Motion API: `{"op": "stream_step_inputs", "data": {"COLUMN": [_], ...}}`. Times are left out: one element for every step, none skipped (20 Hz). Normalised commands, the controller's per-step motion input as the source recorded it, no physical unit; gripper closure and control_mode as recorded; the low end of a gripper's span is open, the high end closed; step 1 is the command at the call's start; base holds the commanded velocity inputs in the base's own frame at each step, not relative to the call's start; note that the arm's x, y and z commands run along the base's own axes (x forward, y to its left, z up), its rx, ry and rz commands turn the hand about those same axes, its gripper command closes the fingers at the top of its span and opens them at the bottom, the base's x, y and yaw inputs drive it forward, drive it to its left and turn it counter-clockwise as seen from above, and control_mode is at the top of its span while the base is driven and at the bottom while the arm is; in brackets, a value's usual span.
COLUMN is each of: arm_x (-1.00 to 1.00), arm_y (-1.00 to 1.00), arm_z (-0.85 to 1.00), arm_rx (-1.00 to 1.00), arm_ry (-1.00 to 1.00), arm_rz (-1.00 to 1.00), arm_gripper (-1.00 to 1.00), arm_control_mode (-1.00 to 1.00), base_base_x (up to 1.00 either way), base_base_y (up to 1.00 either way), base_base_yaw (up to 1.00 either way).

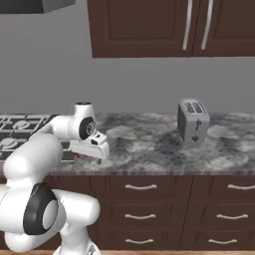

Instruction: Four empty soda cans are scattered around the kitchen. Gather all the cans and cluster them next to the stove for recycling.

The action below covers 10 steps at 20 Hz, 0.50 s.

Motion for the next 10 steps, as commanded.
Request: {"op": "stream_step_inputs", "data": {"arm_x": [0.00,0.00,0.00,0.00,0.00,0.00,0.00,0.00,0.00,0.00], "arm_y": [0.00,0.00,0.00,0.00,0.00,0.00,0.00,0.00,0.00,0.00], "arm_z": [0.00,0.00,0.00,0.00,0.00,0.00,0.00,0.00,0.00,0.00], "arm_rx": [0.00,0.00,0.00,0.00,0.00,0.00,0.00,0.00,0.00,0.00], "arm_ry": [0.00,0.00,0.00,0.00,0.00,0.00,0.00,0.00,0.00,0.00], "arm_rz": [0.00,0.00,0.00,0.00,0.00,0.00,0.00,0.00,0.00,0.00], "arm_gripper": [-1.00,-1.00,-1.00,-1.00,-1.00,-1.00,-1.00,-1.00,-1.00,-1.00], "arm_control_mode": [1.00,1.00,1.00,1.00,1.00,1.00,1.00,1.00,1.00,1.00], "base_base_x": [0.00,0.00,0.00,0.00,0.00,-0.04,-0.03,0.00,0.00,0.00], "base_base_y": [0.00,0.00,0.00,0.00,-0.04,-0.03,-0.03,-0.08,-0.11,-0.13], "base_base_yaw": [-0.49,-0.49,-0.50,-0.49,-0.48,-0.47,-0.47,-0.47,-0.47,-0.46]}}
